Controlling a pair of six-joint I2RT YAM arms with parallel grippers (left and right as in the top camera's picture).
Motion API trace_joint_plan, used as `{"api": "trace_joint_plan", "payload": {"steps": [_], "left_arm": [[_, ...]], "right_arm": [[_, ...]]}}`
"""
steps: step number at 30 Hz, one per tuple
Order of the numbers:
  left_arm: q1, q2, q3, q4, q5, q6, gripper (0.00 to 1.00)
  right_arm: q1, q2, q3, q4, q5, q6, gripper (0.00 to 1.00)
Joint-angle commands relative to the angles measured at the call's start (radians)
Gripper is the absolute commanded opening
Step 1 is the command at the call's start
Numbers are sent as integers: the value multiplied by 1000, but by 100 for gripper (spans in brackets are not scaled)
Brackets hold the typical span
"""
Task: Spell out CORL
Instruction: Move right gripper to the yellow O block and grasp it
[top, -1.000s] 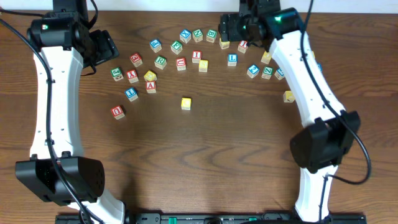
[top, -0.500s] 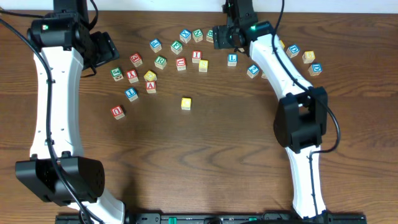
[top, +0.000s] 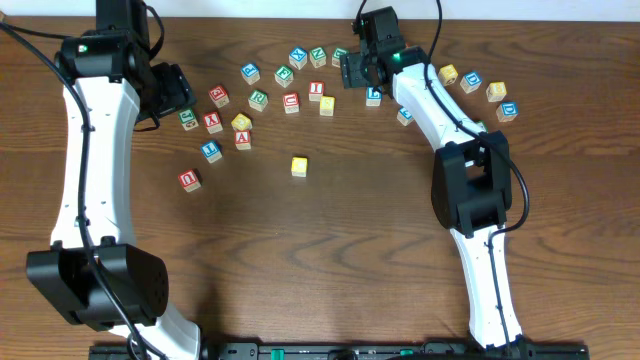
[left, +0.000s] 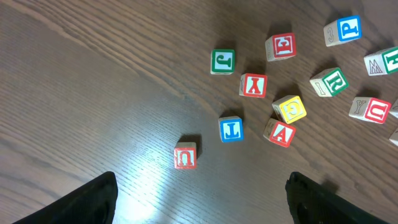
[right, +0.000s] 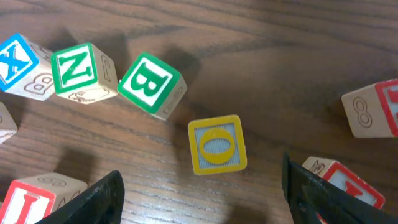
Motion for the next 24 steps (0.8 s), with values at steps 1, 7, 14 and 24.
{"api": "trace_joint_plan", "payload": {"steps": [1,7,14,24], "left_arm": [[5,-11,-7,-2,-5,2,85],[5,-11,-7,-2,-5,3,86],[5,-11,-7,-2,-5,3,85],[5,-11,-7,-2,-5,2,85]], "right_arm": [[1,25,12,10,20,2,76],[2,70,12,41,21,12,74],[2,74,12,87,21,12,65],[2,74,12,114,47,13,40]]}}
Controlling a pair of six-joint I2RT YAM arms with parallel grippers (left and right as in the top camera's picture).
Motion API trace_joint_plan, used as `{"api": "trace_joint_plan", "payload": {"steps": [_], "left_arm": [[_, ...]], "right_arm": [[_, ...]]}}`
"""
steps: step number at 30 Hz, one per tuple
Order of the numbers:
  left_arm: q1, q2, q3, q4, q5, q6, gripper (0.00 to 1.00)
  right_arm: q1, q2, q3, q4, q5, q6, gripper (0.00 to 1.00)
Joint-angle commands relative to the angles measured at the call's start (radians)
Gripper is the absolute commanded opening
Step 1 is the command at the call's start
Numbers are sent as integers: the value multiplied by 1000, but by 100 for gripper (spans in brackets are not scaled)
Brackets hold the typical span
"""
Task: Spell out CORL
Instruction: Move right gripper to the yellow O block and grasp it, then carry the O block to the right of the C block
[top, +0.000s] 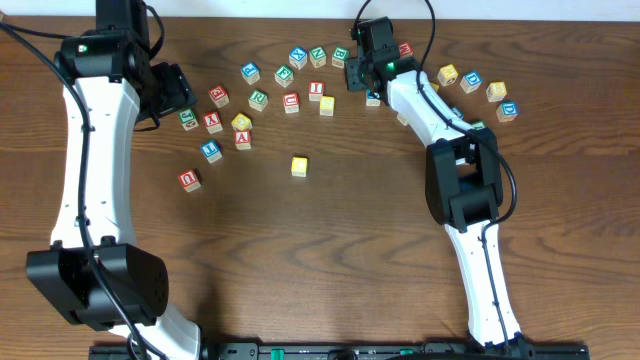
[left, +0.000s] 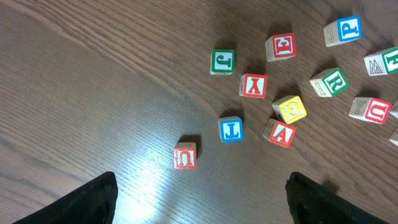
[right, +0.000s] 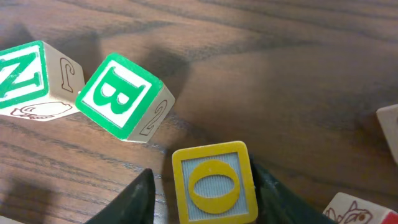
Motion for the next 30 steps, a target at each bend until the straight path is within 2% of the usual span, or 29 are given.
{"api": "trace_joint_plan", "payload": {"steps": [1,21,25,30], "left_arm": [[5,-11,-7,-2,-5,2,85],[5,-11,-7,-2,-5,3,85],[5,-11,-7,-2,-5,3,85],[5,-11,-7,1,-5,3,86]], "right_arm": [[2,-5,11,2,24,3,38],[2,-53,21,6,43,2,31],[2,-53,21,-3,43,2,25],[2,-59,21,-2,43,3,25]]}}
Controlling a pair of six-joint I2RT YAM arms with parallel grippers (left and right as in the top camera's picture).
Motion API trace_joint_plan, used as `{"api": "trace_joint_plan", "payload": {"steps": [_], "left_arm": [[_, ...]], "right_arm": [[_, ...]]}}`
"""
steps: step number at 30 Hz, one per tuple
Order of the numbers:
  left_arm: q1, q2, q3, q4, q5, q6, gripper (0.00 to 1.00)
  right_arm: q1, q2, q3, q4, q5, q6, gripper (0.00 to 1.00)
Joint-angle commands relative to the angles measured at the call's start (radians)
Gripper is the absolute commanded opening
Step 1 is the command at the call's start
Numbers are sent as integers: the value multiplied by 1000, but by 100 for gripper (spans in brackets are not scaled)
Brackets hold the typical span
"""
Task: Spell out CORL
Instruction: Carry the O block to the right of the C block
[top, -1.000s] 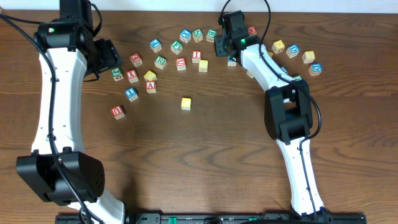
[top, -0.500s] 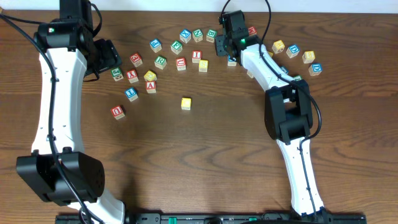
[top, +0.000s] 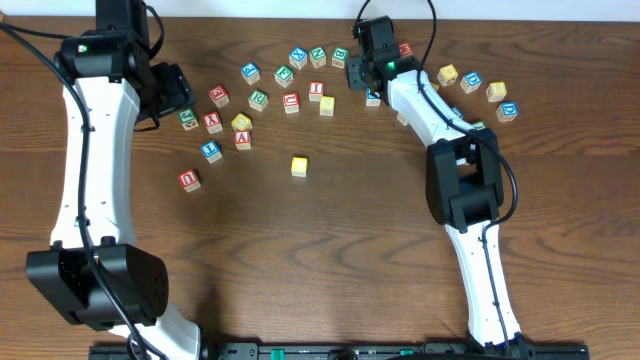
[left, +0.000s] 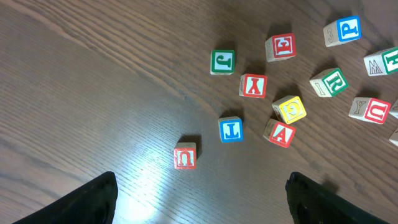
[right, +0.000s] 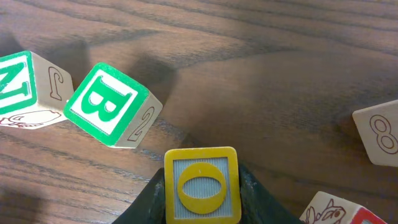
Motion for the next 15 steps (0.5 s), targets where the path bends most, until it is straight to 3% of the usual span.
{"api": "trace_joint_plan", "payload": {"steps": [1,15], "left_arm": [[5,-11,-7,2,-5,3,85],[6,-11,-7,6,-5,3,86]], "right_arm": [[2,-57,21,-5,9,0,25],[5,-172,21,-101,3,1,23]]}}
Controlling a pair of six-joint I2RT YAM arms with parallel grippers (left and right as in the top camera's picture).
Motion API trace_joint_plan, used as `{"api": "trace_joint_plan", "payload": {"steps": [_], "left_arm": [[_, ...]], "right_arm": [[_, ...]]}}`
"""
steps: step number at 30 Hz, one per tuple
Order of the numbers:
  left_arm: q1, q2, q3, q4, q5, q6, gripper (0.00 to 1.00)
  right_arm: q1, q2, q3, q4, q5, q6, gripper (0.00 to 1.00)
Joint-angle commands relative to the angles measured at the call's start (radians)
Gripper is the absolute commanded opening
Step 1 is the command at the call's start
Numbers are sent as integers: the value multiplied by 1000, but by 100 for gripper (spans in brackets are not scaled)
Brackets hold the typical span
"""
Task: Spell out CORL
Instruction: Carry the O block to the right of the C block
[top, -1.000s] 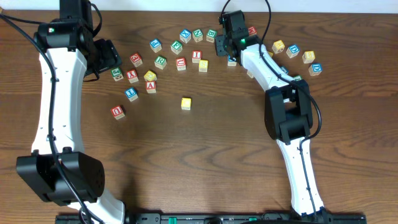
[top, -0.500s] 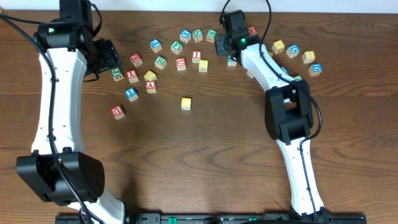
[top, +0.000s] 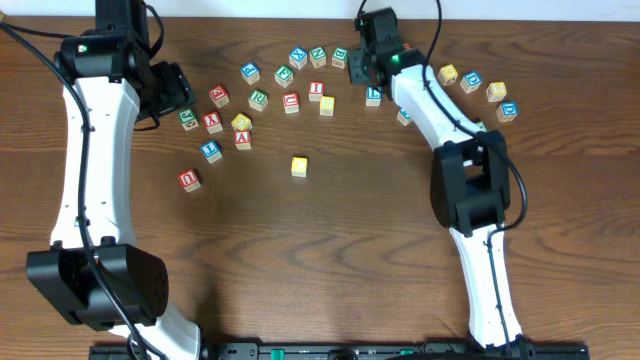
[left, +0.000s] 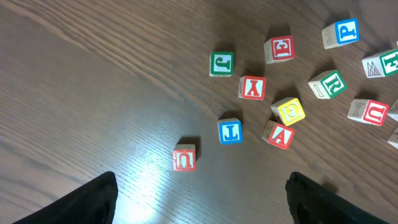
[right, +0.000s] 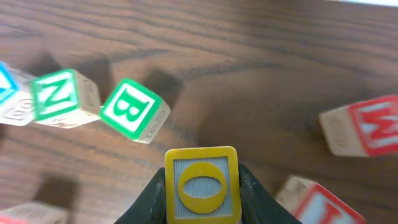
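Note:
My right gripper (right: 202, 198) is shut on a yellow block with the letter O (right: 202, 190) and holds it off the table, above the back row of blocks; in the overhead view the right gripper (top: 366, 60) is at the back centre. A lone yellow block (top: 299, 165) lies in the middle of the table. A green R block (left: 328, 84) lies among the left cluster. My left gripper (left: 199, 208) hangs open and holds nothing, high over the left cluster.
Below the held block lie a green B block (right: 134, 111), a green N block (right: 59, 94) and a red-lettered block (right: 367, 127). More letter blocks are scattered along the back, with a group at the right (top: 470, 82) and a red U block (top: 189, 179) at the left.
My right gripper, still shut on the O block, has come up off the table; the blocks beneath it look smaller and farther away. The left arm has hardly moved.
My right gripper was open above the O block near the green B. Then its fingers stood on either side of the block. Then they were shut on it at the table. Now the block is held in the air. The left arm stayed put.

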Motion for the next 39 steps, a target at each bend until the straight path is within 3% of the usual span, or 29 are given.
{"api": "trace_joint_plan", "payload": {"steps": [1,9,15,19,39], "left_arm": [[5,-11,-7,0,-5,3,85],[6,-11,-7,14,-5,2,85],[6,-11,-7,14,-5,2,85],[6,-11,-7,17,-5,2,85],[6,-11,-7,36,-5,2,85]], "right_arm": [[7,-115,21,-62,-7,1,23],[41,-216,21,-348,-97,12,21],[81,-212,5,-599,-97,103,16],[113,-211,-29,-681,-96,103,16],[226,-211,-264,-641,-97,185,18]]}}
